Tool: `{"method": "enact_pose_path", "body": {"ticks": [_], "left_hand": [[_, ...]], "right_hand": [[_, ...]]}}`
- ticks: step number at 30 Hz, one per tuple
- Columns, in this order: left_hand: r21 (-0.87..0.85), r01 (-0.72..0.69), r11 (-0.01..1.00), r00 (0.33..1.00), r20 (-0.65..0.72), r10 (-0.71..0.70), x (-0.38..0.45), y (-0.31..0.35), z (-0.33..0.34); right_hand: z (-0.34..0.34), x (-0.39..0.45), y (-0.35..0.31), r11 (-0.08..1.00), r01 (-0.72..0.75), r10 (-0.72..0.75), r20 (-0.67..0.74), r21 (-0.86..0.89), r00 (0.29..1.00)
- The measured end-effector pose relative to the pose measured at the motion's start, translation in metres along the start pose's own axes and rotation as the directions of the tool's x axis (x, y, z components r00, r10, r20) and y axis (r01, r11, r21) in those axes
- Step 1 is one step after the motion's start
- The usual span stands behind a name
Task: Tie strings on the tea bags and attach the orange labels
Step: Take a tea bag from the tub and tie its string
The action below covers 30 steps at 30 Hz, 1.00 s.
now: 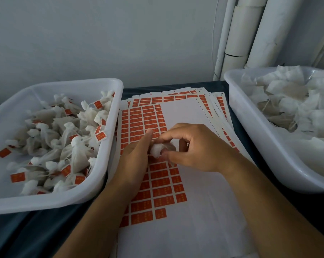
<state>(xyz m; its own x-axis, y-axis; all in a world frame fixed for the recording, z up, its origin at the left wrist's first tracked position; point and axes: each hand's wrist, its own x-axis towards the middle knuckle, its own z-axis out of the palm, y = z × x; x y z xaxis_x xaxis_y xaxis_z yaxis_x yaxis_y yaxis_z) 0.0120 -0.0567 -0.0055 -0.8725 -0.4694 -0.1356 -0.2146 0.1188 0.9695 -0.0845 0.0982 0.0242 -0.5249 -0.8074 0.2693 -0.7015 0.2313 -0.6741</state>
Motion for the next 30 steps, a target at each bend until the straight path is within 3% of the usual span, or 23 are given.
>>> {"method": "enact_pose_path", "body": {"ticks": [4,12,18,25,30], "left_hand": [[0.096,-0.092,0.991,0.995,-0.016,0.094,-0.005,0.006,0.004],[0.079,-0.213,0.974,0.977,-0.002,0.214,-0.011,0.015,0.004],[0.0,-0.149,0.989,0.977,0.152,0.148,-0.003,0.005,-0.006],[-0.104,-0.122,0.987,0.966,0.214,0.142,-0.006,0.007,-0.009],[-0.071,-0.226,0.972,0.969,0.088,0.232,-0.009,0.009,0.001]], "right_hand": [[0.002,0.002,0.0,0.998,-0.041,0.039,-0.051,-0.042,0.998],[0.008,0.005,0.001,0.996,-0.091,0.091,-0.07,0.0,0.993],[0.006,0.007,0.001,0.987,-0.116,0.13,-0.132,0.11,0.983],[0.004,0.007,-0.001,0.989,-0.063,0.089,-0.2,0.136,0.976],[0.004,0.007,-0.003,0.979,-0.046,0.087,-0.209,0.198,0.974]]}}
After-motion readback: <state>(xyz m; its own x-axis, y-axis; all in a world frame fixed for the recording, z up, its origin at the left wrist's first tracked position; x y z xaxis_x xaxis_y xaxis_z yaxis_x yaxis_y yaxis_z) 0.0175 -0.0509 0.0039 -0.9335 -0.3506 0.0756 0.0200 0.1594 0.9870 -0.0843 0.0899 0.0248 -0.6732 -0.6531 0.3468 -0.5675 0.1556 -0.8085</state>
